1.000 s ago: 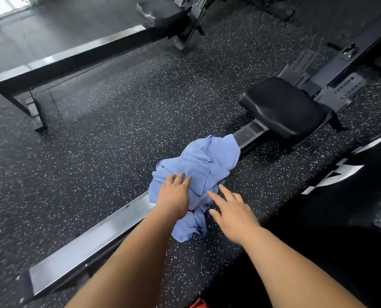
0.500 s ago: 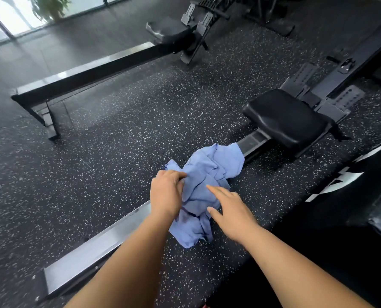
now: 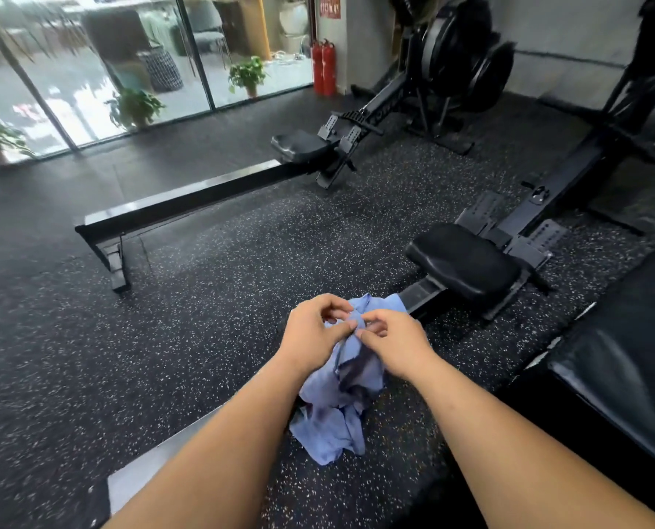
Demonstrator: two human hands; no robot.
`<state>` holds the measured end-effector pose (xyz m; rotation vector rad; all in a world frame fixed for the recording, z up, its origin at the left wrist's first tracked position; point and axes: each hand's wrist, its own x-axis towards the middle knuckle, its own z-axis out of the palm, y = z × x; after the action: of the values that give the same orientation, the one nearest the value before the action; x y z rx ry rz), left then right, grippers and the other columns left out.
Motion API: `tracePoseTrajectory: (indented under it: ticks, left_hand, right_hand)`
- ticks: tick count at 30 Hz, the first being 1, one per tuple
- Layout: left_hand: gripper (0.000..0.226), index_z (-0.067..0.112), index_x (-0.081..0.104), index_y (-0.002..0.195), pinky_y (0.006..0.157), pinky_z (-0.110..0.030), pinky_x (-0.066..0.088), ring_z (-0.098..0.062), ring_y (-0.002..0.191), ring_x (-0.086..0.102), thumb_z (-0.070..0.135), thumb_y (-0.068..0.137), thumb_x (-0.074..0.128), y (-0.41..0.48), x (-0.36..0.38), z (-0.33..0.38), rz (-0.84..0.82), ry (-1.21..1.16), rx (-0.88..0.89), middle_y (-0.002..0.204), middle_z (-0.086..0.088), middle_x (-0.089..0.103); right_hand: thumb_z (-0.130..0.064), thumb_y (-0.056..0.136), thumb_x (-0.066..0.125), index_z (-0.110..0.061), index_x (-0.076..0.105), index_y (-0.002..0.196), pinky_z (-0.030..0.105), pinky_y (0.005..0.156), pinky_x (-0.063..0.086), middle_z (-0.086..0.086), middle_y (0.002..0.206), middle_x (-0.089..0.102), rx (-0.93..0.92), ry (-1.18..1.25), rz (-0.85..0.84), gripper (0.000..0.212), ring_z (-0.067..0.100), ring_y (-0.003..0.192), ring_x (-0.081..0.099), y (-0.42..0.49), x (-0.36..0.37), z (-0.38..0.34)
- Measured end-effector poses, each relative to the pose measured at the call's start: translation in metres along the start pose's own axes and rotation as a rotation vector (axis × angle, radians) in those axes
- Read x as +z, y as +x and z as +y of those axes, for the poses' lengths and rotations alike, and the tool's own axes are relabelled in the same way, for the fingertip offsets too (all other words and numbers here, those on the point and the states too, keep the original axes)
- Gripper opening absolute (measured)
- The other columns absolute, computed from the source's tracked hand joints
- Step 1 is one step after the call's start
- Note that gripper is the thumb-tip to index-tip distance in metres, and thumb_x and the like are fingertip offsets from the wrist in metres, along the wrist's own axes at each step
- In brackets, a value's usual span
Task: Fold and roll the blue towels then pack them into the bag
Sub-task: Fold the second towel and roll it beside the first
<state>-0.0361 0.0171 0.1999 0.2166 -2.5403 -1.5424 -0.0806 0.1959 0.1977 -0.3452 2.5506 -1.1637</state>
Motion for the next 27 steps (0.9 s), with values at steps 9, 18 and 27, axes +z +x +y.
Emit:
tracePoseTrajectory:
  ticks: [9, 18, 27]
  left_hand:
    - [0.032, 0.026, 0.074, 0.115, 0.085, -0.014, 0.049, -0.005, 0.094, 0.069, 0.018, 0.085, 0.082, -0.016, 0.024, 0.088, -0.095, 0.152, 0.171, 0.099, 0.012, 0.076]
    - [0.013, 0.033, 0.067, 0.087, 0.074, -0.03, 0.045, -0.018, 0.085, 0.063, 0.033, 0.088, 0.08, -0.042, 0.064, 0.147, -0.142, 0.432, 0.237, 0.085, 0.012, 0.067]
    - [0.007, 0.027, 0.075, 0.087, 0.068, -0.024, 0.045, -0.004, 0.071, 0.064, 0.028, 0.086, 0.082, -0.059, 0.104, 0.266, -0.19, 0.375, 0.484, 0.076, 0.012, 0.07]
  right_hand:
    - [-0.018, 0.092, 0.074, -0.031, 0.08, 0.105, 0.019, 0.084, 0.054, -0.019, 0.084, 0.073, -0.19, -0.125, 0.241, 0.019, -0.009, 0.081, 0.066, -0.062, -0.114, -0.035]
    - [-0.023, 0.094, 0.075, -0.035, 0.078, 0.107, 0.032, 0.084, 0.055, -0.011, 0.094, 0.074, -0.29, -0.31, 0.46, 0.018, 0.009, 0.087, 0.067, -0.148, -0.222, -0.03]
    - [-0.021, 0.099, 0.069, -0.032, 0.077, 0.11, 0.031, 0.086, 0.048, -0.014, 0.098, 0.064, -0.223, -0.354, 0.782, 0.018, 0.012, 0.096, 0.062, -0.253, -0.317, 0.013]
